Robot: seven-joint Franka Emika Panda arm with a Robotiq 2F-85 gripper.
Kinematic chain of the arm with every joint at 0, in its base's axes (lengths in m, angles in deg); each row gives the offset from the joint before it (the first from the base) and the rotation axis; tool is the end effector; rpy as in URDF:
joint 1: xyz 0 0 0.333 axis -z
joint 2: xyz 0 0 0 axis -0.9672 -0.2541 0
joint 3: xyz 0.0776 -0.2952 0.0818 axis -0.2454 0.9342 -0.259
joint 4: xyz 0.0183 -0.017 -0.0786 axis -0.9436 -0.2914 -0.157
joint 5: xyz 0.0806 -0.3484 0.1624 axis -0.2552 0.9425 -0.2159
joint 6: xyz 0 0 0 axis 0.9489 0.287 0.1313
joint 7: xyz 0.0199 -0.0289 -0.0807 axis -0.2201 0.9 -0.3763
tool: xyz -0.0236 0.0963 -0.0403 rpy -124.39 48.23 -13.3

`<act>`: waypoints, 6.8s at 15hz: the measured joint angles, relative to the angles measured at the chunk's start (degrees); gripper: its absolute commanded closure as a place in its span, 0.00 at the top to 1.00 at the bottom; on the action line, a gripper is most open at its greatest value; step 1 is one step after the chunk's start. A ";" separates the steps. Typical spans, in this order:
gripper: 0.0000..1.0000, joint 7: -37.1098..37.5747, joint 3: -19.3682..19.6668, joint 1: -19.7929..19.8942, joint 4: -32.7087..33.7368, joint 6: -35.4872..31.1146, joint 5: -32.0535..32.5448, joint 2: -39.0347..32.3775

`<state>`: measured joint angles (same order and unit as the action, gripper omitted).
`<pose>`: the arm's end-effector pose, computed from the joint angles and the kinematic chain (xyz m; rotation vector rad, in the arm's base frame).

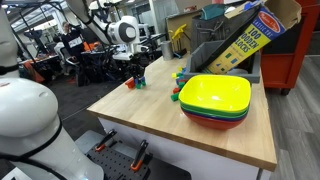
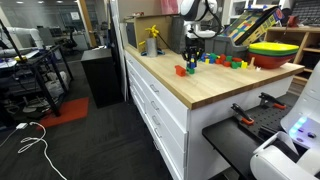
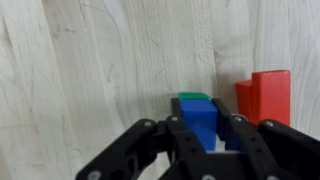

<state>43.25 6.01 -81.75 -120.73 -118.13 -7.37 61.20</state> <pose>0.5386 0.0962 0.2758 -3.0670 0.2463 0.2724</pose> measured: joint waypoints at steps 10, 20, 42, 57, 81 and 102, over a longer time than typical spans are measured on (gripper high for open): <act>1.00 0.00 -0.16 -0.08 -1.09 -0.06 0.00 0.08; 1.00 2.17 -0.05 -0.07 -1.09 -0.05 0.10 2.31; 1.00 5.42 -6.59 -4.70 -1.16 9.40 2.72 7.32; 1.00 5.29 -6.31 -4.70 -0.36 8.13 3.34 1.93; 1.00 5.29 -4.48 -4.58 2.33 4.15 3.34 -1.67; 1.00 5.30 -4.05 -4.58 2.34 2.97 5.14 -1.69</act>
<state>48.55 1.96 -86.33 -118.40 -115.16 -2.23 59.51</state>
